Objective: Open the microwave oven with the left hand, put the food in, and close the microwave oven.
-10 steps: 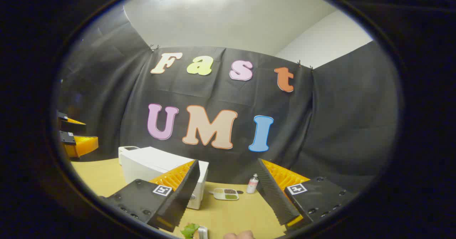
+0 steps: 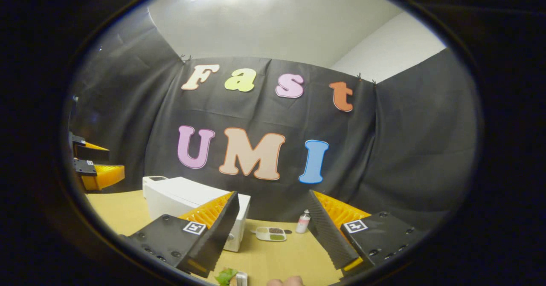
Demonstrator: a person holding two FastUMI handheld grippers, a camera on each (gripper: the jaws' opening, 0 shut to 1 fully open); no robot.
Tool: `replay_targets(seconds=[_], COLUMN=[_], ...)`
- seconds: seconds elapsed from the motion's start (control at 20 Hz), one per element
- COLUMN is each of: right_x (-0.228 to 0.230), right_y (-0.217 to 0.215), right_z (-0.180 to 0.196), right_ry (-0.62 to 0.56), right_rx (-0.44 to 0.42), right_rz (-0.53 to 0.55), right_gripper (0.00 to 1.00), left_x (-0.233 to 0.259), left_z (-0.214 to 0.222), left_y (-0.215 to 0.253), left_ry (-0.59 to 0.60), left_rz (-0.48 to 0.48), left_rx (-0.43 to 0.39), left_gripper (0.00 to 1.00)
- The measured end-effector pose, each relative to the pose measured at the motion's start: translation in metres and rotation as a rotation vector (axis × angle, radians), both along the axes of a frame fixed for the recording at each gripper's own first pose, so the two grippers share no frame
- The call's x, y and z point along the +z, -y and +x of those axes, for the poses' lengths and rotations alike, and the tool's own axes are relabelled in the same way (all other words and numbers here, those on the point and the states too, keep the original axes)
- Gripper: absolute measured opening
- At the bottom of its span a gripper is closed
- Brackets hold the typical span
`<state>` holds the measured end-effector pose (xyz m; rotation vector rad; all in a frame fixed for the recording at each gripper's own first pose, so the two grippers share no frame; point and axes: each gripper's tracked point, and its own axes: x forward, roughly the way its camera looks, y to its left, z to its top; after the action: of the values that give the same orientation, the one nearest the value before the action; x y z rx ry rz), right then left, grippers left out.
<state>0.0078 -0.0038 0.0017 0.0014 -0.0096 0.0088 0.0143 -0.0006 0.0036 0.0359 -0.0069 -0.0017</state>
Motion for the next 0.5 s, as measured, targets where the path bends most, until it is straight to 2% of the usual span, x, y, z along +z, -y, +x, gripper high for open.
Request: replay_targets(seconds=[0.05,0.1,0.15,0.25,0.4,0.45,0.5], right_x=[0.0013,0.0032,0.004,0.0046,0.0058,0.0055,0.0055], right_y=[-0.0006,-0.0015,-0.0006,-0.002,-0.0043,-0.0039,-0.0045], right_z=[0.0007,0.0011,0.0025,0.0032,0.0051,0.0057,0.0073], right_ry=[0.001,0.004,0.008,0.013,0.015,0.016,0.016], right_rx=[0.001,0.0,0.001,0.005,0.012,0.015,0.019], right_rz=[-0.001,-0.002,-0.001,-0.002,-0.003,0.0,0.0], right_gripper=[0.96,1.0,0.96,1.0,0.96,0.97,0.96], left_x=[0.0013,0.0037,0.0041,0.0049,0.0061,0.0054,0.0064], left_z=[0.0015,0.0018,0.0032,0.0034,0.0051,0.0056,0.0061], left_y=[-0.0009,-0.0014,-0.001,-0.0025,-0.0008,-0.0002,0.0012], left_ry=[0.003,0.006,0.006,0.007,0.005,0.007,0.007], left_rz=[0.007,0.013,0.017,0.024,0.034,0.038,0.04], left_rx=[0.0,0.001,-0.002,-0.002,-0.002,-0.004,-0.006], left_gripper=[0.97,0.98,0.97,0.97,0.97,0.94,0.98])
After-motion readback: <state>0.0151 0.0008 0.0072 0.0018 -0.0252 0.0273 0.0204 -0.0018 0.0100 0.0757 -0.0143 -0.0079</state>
